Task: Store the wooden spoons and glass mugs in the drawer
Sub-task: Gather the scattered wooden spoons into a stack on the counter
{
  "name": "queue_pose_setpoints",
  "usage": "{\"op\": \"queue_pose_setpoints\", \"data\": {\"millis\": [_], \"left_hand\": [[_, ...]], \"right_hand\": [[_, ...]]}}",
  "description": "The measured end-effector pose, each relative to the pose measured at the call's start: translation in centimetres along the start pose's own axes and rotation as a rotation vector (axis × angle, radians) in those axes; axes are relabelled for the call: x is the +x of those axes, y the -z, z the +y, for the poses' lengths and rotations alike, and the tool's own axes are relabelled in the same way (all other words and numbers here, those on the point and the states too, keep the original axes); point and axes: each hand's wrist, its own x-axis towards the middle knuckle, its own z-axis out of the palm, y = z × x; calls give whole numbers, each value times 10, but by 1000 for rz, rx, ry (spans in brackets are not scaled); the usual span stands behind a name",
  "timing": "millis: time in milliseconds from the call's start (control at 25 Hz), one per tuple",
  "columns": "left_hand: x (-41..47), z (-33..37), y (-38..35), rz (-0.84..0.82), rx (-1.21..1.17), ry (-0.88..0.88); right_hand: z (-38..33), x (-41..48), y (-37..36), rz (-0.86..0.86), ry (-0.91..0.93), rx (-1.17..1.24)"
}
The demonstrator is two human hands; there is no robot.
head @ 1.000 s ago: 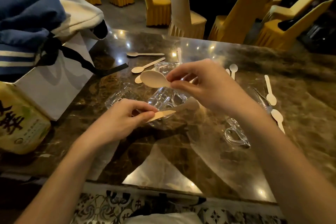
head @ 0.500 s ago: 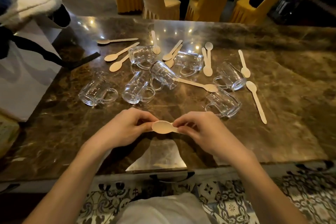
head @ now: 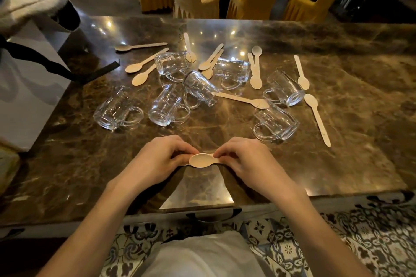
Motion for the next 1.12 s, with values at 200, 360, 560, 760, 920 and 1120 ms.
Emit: {"op": "queue_pose_setpoints", "data": {"millis": [200,360,560,760,920,1120], "left_hand": [[-2,0,0,36,136,-80],[-9,0,-2,99,253,-193],[-12,-4,-7,152,314,-272],[-6,-7,-4,139,294,-267],[2,0,22,188,196,-280],[37,-6,76,477,233,-152]], "right_hand": [[2,3,-3,50,5,-19],[4,4,-3,29,-11,-58],[6,5,-2,1,-4,-81],[5,9,4,-20,32,-92],[12,29,31,84,12,-131],[30,72,58,234,-109,-218]]}}
